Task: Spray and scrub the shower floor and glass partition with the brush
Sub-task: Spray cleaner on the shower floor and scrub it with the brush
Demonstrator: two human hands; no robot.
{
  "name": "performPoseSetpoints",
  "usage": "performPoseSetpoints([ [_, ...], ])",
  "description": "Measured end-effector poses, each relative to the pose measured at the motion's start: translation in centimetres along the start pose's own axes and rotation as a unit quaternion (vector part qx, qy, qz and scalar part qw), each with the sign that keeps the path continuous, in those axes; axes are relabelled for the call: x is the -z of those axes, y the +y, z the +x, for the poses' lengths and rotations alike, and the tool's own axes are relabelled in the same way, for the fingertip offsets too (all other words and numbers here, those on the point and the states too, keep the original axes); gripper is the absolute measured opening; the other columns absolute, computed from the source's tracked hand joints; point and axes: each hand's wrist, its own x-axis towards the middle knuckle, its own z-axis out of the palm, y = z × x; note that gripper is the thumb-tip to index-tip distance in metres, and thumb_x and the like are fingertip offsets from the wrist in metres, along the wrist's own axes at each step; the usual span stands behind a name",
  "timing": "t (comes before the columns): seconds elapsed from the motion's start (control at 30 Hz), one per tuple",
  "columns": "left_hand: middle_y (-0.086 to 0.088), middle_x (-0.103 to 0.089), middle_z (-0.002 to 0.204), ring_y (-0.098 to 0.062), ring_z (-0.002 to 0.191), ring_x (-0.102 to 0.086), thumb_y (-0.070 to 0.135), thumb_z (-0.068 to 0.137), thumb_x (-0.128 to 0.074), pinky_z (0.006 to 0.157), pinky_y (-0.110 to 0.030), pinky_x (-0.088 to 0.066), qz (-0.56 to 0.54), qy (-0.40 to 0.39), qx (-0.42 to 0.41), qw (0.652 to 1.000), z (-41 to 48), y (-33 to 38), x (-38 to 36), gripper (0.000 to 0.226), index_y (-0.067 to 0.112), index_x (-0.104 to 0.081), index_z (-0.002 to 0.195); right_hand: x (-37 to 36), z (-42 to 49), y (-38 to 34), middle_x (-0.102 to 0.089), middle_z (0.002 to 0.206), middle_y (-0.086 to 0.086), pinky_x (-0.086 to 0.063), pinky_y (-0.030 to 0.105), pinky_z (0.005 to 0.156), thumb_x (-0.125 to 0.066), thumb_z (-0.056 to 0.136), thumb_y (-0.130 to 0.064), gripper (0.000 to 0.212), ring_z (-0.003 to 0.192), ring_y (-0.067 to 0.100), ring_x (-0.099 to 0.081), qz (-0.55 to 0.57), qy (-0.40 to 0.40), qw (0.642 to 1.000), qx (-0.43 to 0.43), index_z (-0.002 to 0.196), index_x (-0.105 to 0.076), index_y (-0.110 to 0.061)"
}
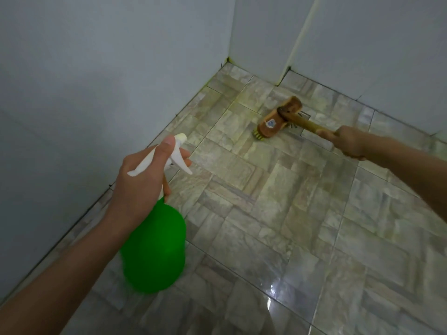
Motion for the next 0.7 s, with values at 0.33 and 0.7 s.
performPoseSetpoints([
  [0.33,0.004,-0.069,0.06,-0.01,0.041,-0.052,0.058,0.099,-0.046,0.048,-0.027,-0.046,0.068,-0.013,-0.017,0.997,-1.2,-1.0,0.0,0.041,0.038,-0.079,0.085,-3.8,-1.1,-16.7,-0.05,0.07,0.008,-0.039,0.03,0.057,-0.026,0.097,-0.059,0.059,0.06,0.023,-0.05,-0.021,-0.02,0.976,0.214,0.072,-0.046,-0.01],
  [0.7,0.0,-0.079,0.089,-0.017,0.042,-0.049,0.057,0.095,-0.05,0.047,-0.028,-0.045,0.045,-0.042,-0.024,0.998,-3.0,0.0,0.4,0.034,0.04,-0.078,0.085,-3.6,-5.7,-8.7,-0.051,0.07,0.007,-0.037,0.03,0.065,-0.024,0.094,-0.063,0.063,0.061,0.02,-0.048,-0.086,-0.005,0.98,0.181,0.065,-0.047,-0.012],
])
